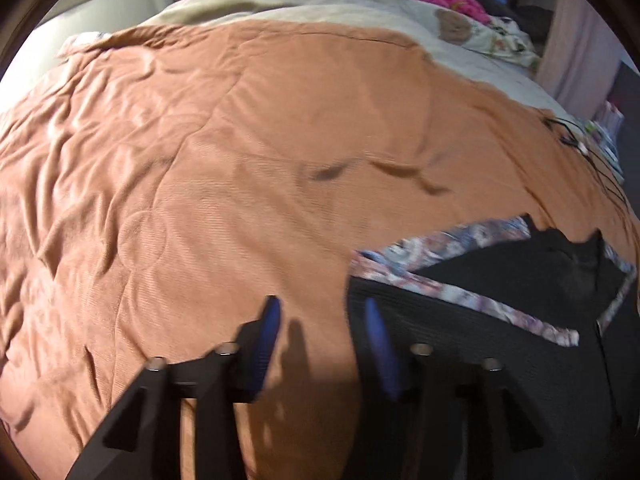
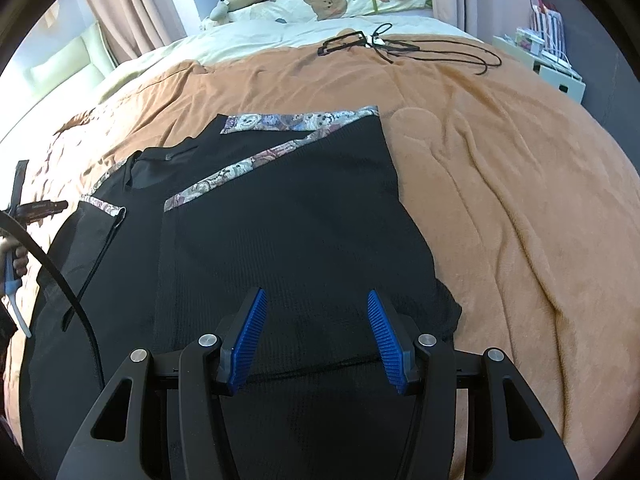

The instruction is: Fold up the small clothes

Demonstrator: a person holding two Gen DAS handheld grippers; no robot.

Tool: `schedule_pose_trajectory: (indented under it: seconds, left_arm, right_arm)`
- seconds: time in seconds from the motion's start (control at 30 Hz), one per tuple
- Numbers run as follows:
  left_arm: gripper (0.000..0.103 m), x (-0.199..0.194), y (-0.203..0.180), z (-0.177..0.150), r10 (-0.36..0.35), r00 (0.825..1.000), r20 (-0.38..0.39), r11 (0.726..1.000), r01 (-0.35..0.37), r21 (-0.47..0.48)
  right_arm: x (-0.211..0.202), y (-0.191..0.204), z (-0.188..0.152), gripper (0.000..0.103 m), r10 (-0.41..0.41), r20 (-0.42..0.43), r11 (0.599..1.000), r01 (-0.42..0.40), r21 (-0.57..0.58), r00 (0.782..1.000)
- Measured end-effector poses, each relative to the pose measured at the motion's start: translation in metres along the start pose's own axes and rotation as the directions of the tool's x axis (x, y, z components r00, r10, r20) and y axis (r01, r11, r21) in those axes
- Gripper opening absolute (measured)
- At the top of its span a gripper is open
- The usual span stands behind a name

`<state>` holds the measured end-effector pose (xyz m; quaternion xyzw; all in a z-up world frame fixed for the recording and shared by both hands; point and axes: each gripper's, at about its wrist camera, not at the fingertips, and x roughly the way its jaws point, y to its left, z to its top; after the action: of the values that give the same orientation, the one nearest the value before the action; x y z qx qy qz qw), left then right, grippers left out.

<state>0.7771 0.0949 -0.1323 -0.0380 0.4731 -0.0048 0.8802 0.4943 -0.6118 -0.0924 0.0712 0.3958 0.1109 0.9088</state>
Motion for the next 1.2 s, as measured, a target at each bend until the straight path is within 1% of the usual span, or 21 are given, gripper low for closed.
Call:
schedule_pose_trajectory:
  seconds: [0.07,0.1,0.17,0.23,0.27,0.33,0.4,0.43,0.5,0.63,0.83,0.9,0.97,1.0,1.03,1.07,1.1,1.13,1.2]
  left_arm:
    - [0.053,0.001,-0.007,-0.003,-0.03,0.999,-0.011,1.0,0.03,0.008]
    - [0.053,0.003,-0.01,-0.005,-0.021,1.0,-0.023,0.999,0.022,0.028]
    - [0.053,0.01,-0.017,-0.011,0.048,0.998,-0.046,0.995,-0.044,0.086]
    - [0.053,0.022,-0.019,-0.018,0.122,0.988,-0.096,0.986,-0.11,0.123]
    - [0.053,0.025,-0.016,-0.02,0.146,0.984,-0.106,0.984,-0.133,0.122]
    - [0.053,0.025,-0.009,-0.023,0.186,0.978,-0.097,0.978,-0.175,0.112]
    - [0.048,0.024,0.002,-0.021,0.25,0.964,-0.094,0.967,-0.243,0.076]
    - [0.046,0.022,0.007,-0.022,0.259,0.961,-0.101,0.965,-0.254,0.06]
    - [0.046,0.014,0.018,-0.022,0.199,0.975,-0.102,0.98,-0.2,0.006]
    - [0.046,-0.009,0.023,-0.025,0.19,0.979,-0.068,0.982,-0.189,0.02]
    - [0.047,-0.048,0.028,-0.037,0.151,0.986,-0.07,0.988,-0.149,0.028]
    - [0.049,-0.062,0.022,-0.042,0.139,0.988,-0.062,0.99,-0.138,0.029]
    - [0.06,-0.079,0.019,-0.047,0.131,0.99,-0.049,0.991,-0.13,0.03]
    - [0.063,-0.092,0.018,-0.051,0.123,0.992,-0.038,0.992,-0.122,0.033]
    - [0.067,-0.099,0.016,-0.055,0.118,0.992,-0.033,0.992,-0.117,0.036]
    - [0.071,-0.108,0.015,-0.058,0.113,0.993,-0.026,0.993,-0.112,0.042]
    - [0.073,-0.12,0.013,-0.063,0.108,0.994,-0.015,0.993,-0.107,0.049]
    - [0.078,-0.127,0.01,-0.066,0.105,0.994,-0.009,0.993,-0.104,0.052]
    - [0.085,-0.15,0.006,-0.075,0.078,0.997,0.023,0.996,-0.079,0.051]
  right_arm:
    - [-0.002,0.0,-0.001,0.051,0.002,-0.004,1.0,-0.002,0.006,1.0]
    - [-0.003,0.0,-0.001,0.051,0.002,-0.005,1.0,-0.002,0.006,1.0]
    - [-0.006,0.003,-0.003,0.051,0.002,-0.008,1.0,-0.002,-0.002,1.0]
    - [-0.011,0.004,-0.004,0.051,0.003,-0.008,1.0,-0.003,-0.009,1.0]
    - [-0.012,0.004,-0.005,0.051,0.004,-0.009,1.0,-0.004,-0.01,1.0]
    - [-0.016,0.005,-0.008,0.051,0.002,-0.011,1.0,-0.002,-0.014,1.0]
    - [-0.021,0.005,-0.011,0.051,-0.005,-0.015,1.0,0.005,-0.018,1.0]
    - [-0.023,0.005,-0.012,0.051,-0.007,-0.016,1.0,0.006,-0.018,1.0]
    - [-0.028,0.005,-0.014,0.051,-0.008,-0.019,1.0,0.007,-0.015,1.0]
    - [-0.04,0.005,-0.018,0.051,-0.009,-0.022,1.0,0.009,-0.01,1.0]
    - [-0.06,0.011,-0.021,0.051,-0.03,-0.037,0.999,0.029,-0.028,0.999]
    - [-0.07,0.014,-0.022,0.051,-0.04,-0.032,0.998,0.039,-0.041,0.999]
    - [-0.08,0.015,-0.022,0.051,-0.044,-0.029,0.998,0.042,-0.043,0.999]
    - [-0.085,0.015,-0.022,0.057,-0.042,-0.028,0.998,0.041,-0.041,0.999]
    - [-0.092,0.016,-0.022,0.065,-0.046,-0.026,0.998,0.045,-0.042,0.999]
    - [-0.098,0.017,-0.022,0.069,-0.051,-0.02,0.998,0.05,-0.048,0.998]
    - [-0.105,0.019,-0.023,0.074,-0.051,-0.015,0.997,0.051,-0.055,0.999]
    - [-0.113,0.022,-0.023,0.079,-0.042,-0.012,0.997,0.042,-0.061,0.999]
    - [-0.126,0.027,-0.023,0.085,-0.049,-0.008,0.997,0.048,-0.066,0.999]
